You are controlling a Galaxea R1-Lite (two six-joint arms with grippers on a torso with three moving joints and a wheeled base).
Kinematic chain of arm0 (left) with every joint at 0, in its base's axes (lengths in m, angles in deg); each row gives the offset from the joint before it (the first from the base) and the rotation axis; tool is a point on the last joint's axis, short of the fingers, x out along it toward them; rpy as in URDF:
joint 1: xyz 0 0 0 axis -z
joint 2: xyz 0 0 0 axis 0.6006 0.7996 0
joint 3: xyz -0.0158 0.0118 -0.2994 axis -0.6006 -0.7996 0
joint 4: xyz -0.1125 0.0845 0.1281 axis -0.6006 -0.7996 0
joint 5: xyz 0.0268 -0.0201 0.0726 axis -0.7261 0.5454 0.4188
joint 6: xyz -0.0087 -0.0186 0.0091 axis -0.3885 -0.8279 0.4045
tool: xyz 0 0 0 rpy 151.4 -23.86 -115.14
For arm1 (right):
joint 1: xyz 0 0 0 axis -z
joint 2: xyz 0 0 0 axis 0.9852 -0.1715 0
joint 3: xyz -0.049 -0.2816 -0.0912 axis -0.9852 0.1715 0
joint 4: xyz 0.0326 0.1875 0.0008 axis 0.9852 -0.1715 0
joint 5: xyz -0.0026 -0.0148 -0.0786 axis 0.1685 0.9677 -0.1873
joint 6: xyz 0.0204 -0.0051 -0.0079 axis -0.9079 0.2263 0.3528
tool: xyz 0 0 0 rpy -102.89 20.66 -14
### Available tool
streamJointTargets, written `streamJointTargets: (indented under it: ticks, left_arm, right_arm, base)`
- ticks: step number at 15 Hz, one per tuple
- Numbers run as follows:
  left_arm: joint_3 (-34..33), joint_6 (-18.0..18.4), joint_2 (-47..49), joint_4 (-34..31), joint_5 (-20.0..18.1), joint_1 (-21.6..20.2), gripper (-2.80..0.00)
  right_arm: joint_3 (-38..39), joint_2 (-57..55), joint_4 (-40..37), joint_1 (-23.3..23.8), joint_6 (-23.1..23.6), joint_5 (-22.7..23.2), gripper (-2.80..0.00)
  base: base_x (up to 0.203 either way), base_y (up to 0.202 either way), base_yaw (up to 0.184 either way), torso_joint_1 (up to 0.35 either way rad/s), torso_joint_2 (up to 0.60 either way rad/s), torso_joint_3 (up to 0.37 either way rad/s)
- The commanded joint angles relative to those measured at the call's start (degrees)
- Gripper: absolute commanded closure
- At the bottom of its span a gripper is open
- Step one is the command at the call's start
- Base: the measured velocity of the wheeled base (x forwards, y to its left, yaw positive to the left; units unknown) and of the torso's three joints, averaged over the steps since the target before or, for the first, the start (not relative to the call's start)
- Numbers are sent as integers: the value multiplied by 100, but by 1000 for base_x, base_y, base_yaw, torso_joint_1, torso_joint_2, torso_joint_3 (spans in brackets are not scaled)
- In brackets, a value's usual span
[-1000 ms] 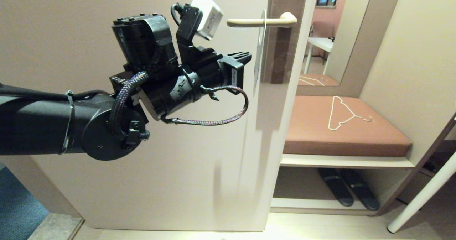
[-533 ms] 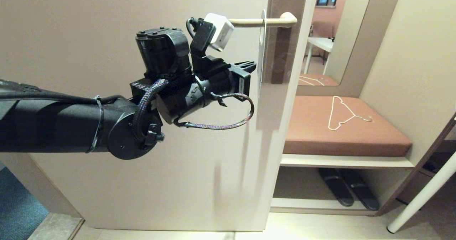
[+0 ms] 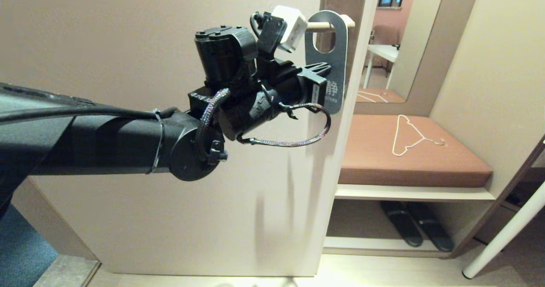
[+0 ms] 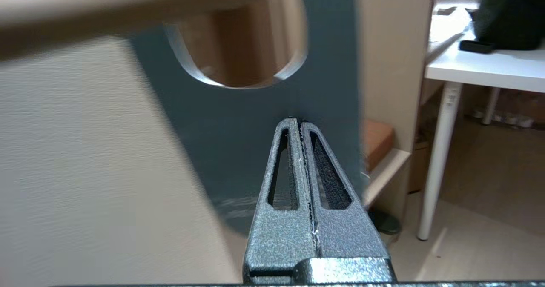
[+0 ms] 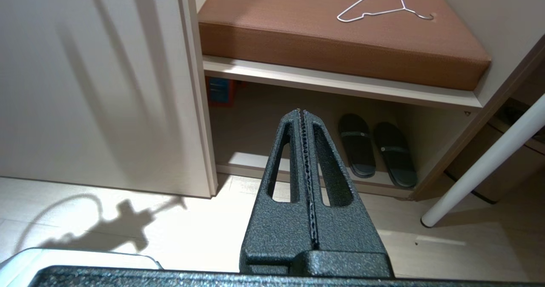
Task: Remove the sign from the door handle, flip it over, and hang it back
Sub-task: Hang the sign back with the other side facing out
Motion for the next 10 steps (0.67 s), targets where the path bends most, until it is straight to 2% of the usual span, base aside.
streamJointTargets:
  ticks: [1, 6, 10]
  left_arm:
    - [52, 5, 153, 23, 0, 110, 0]
    - [79, 5, 234, 32, 7, 183, 0]
    - [79, 120, 243, 49, 48, 44, 0]
  right_arm:
    - [-1, -7, -7, -2, 3, 4, 0]
    - [-1, -7, -7, -2, 3, 4, 0]
    - [-1, -7, -7, -2, 3, 4, 0]
  base:
    - [0, 0, 0, 0, 0, 0]
    - [0, 0, 0, 0, 0, 0]
    - [0, 0, 0, 0, 0, 0]
